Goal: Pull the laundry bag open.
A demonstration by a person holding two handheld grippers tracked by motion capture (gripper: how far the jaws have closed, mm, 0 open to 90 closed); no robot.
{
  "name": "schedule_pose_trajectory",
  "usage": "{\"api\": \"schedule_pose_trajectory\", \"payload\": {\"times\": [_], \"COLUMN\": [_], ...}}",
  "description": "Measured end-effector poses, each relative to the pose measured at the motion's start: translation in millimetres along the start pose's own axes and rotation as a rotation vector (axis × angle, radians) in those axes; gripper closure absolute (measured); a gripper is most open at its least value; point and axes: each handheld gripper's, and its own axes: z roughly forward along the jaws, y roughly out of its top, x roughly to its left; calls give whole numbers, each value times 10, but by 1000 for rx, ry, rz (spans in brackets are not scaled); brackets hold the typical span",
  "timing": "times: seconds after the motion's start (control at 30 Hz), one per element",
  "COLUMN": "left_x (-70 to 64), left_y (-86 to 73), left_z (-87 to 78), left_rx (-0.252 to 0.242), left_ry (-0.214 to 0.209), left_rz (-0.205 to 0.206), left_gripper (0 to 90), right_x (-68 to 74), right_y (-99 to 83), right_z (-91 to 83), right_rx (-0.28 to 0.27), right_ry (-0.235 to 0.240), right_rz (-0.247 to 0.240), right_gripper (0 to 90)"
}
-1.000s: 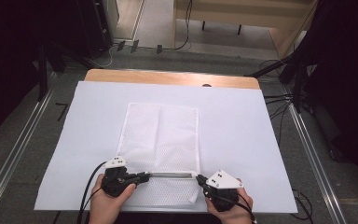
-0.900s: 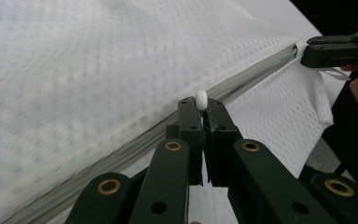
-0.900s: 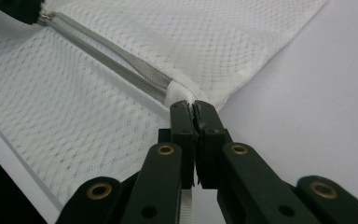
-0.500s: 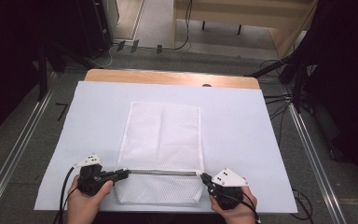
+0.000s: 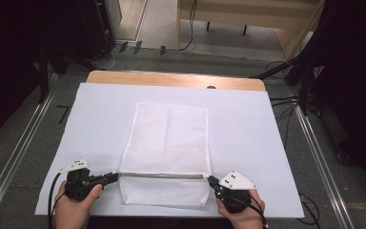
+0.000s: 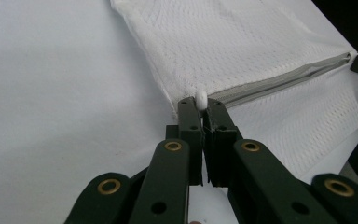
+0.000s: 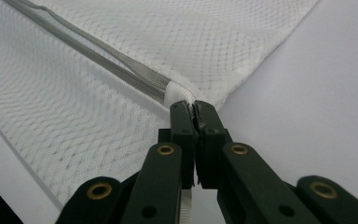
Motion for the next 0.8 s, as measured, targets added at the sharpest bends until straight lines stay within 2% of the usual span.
{"api": "schedule_pose_trajectory", "payload": {"times": [0.07, 0.13, 0.23, 0.27, 0.33, 0.37, 0.4, 0.43, 0.47, 0.5, 0.53, 0.57, 0.6, 0.63, 0.67, 0.7, 0.73, 0.77, 0.8], "left_x": [23, 38, 33, 35, 44, 41, 35, 35, 15, 15, 20, 20, 32, 32, 50, 50, 66, 66, 96], "left_y": [-9, -17, -22, -30, -20, -7, -2, -2, 6, 6, 16, 16, 22, 22, 26, 26, 30, 30, 40], "left_z": [-7, 2, 7, -12, -60, -95, -118, -118, -165, -165, -181, -181, -188, -188, -190, -190, -201, -201, -220], "left_rx": [0, 2, -1, -35, -106, -167, -199, -199, -253, -253, -264, -264, -263, -263, -252, -252, -253, -253, -258], "left_ry": [-7, -6, -8, -49, -117, -141, -133, -133, -73, -73, -52, -52, -43, -43, -36, -36, -27, -27, -14], "left_rz": [-11, -9, -7, 21, 27, 14, 12, 12, 24, 24, 35, 35, 72, 72, 104, 104, 98, 98, 95], "left_gripper": [873, 873, 872, 869, 840, 752, 620, 534, 448, 383, 302, 255, 197, 162, 124, 119, 126, 128, 128], "right_x": [-1, 5, 8, -4, -38, -58, -84, -95, -104, -104, -103, -104, -115, -126, -140, -140, -181, -181, -246], "right_y": [-3, -6, -7, -7, -14, -21, -39, -52, -65, -65, -66, -61, -50, -45, -42, -42, -43, -43, -49], "right_z": [-1, 7, 18, 25, 23, 24, 28, 34, 40, 40, 29, 21, 9, 0, -6, -6, -14, -14, -30], "right_rx": [0, 5, 6, 12, 5, -2, -6, -6, -6, -6, -15, -18, -31, -37, -43, -43, -49, -49, -58], "right_ry": [3, -2, -5, -10, 6, 24, 48, 57, 66, 66, 44, 39, 36, 31, 22, 22, 8, 8, -5], "right_rz": [0, -13, -6, -5, 16, 26, 42, 46, 47, 47, 40, 42, 47, 58, 67, 67, 83, 83, 108], "right_gripper": [896, 896, 896, 895, 889, 880, 830, 760, 676, 676, 566, 531, 483, 446, 406, 406, 337, 337, 270]}}
